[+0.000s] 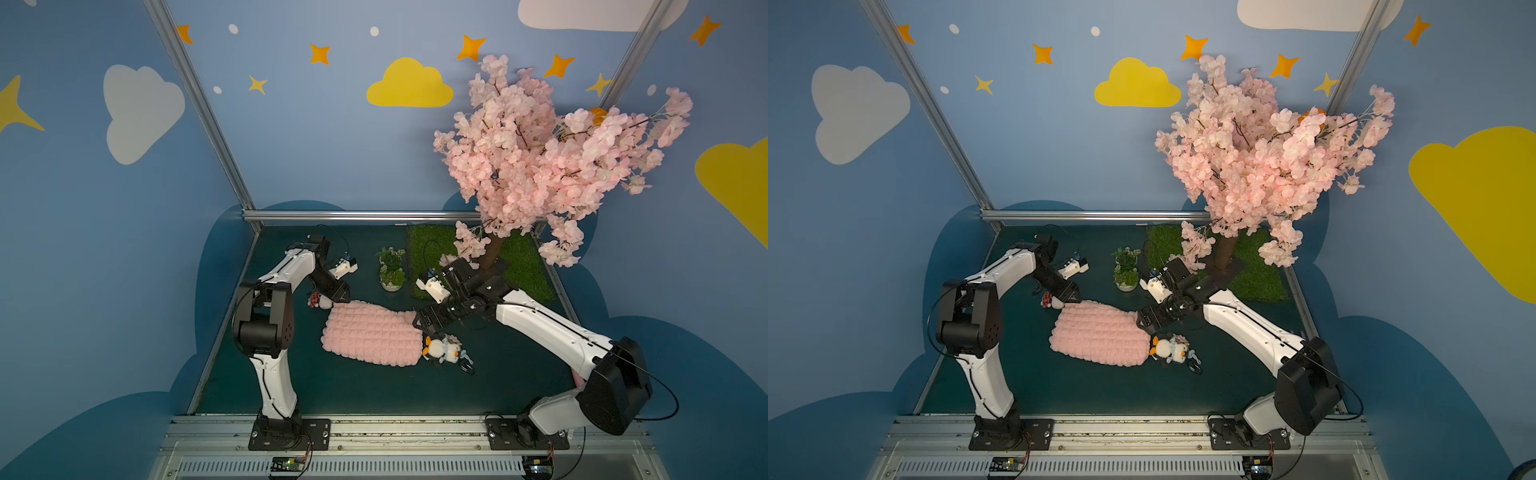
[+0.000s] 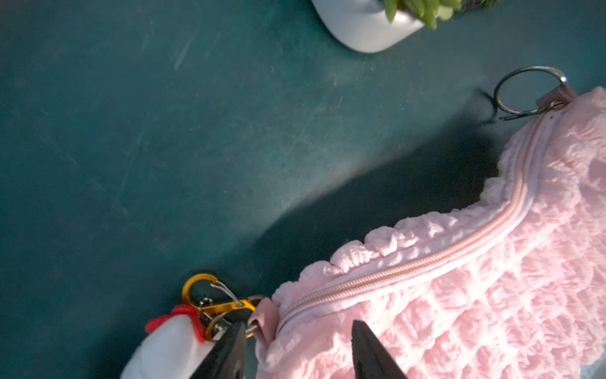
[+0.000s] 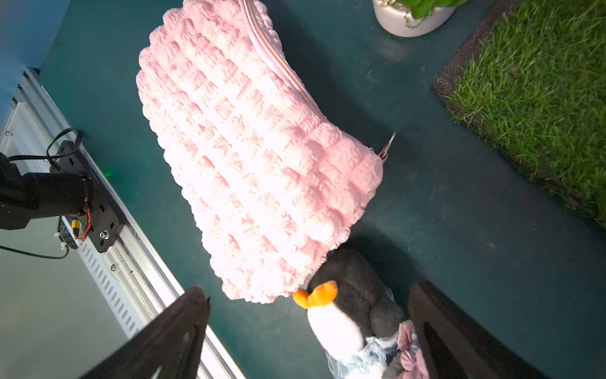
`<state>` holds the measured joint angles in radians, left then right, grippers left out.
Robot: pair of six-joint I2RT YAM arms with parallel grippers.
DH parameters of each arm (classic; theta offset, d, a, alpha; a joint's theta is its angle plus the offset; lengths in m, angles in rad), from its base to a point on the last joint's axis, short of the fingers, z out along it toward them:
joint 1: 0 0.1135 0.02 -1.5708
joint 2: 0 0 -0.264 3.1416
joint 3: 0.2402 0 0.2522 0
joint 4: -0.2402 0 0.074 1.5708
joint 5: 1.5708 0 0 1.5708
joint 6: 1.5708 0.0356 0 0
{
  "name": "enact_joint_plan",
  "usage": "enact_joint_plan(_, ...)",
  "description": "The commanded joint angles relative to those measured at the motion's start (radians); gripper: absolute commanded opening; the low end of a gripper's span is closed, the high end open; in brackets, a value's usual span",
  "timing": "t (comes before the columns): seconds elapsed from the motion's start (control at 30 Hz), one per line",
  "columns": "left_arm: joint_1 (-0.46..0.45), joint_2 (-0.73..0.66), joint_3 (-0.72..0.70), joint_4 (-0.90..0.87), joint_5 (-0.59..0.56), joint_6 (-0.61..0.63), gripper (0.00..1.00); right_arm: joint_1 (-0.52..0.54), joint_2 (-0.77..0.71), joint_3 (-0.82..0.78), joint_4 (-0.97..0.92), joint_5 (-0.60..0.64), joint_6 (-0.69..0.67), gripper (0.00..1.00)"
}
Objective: Remove the decoration from the bag
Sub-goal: Pick up the bag from the center of the board.
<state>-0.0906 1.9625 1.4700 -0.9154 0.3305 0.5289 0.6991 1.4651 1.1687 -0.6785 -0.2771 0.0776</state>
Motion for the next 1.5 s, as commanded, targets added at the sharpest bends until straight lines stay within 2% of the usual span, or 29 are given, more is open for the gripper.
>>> enact_joint_plan(0.0,-0.007,0.004,-0.02,-0.046,-0.04,-0.045,0.53,-0.005,0.005,-0.001,-0.014,-0.005,-0.005,0.97)
enact_joint_plan(0.07,-0.007,0.027,-0.015,-0.052,-0.064,-0.058,0.49,-0.004,0.005,-0.002,-0.012,-0.007,-0.001,0.98)
enact_joint_plan(0.33,-0.022,0.065,-0.018,-0.068,-0.068,-0.081,0.45,-0.004,-0.006,-0.012,-0.01,-0.007,0.006,0.98)
enact_joint_plan(0.5,-0.026,0.057,-0.017,-0.049,-0.035,-0.083,0.29,-0.003,0.0,-0.002,-0.01,-0.005,0.004,0.98)
enact_joint_plan(0.63,-0.024,0.005,-0.014,-0.016,-0.003,-0.09,0.11,-0.004,0.004,0.008,-0.008,-0.001,0.0,0.98)
enact_joint_plan(0.73,-0.024,-0.023,-0.013,-0.012,0.008,-0.096,0.04,-0.004,0.011,0.028,-0.01,0.006,-0.01,0.97)
enact_joint_plan(0.97,-0.034,-0.251,-0.127,0.139,0.059,-0.14,0.02,-0.004,0.061,0.129,0.0,-0.022,-0.056,0.97)
enact_joint_plan(1.13,-0.037,-0.399,-0.215,0.213,0.085,-0.153,0.02,-0.002,0.133,0.242,0.035,-0.11,-0.132,0.97)
enact_joint_plan(1.3,-0.04,-0.602,-0.357,0.37,0.149,-0.12,0.02,0.014,0.225,0.343,0.105,-0.232,-0.244,0.96)
enact_joint_plan(1.47,-0.041,-0.754,-0.496,0.475,0.219,-0.073,0.02,0.046,0.349,0.471,0.106,-0.285,-0.336,0.94)
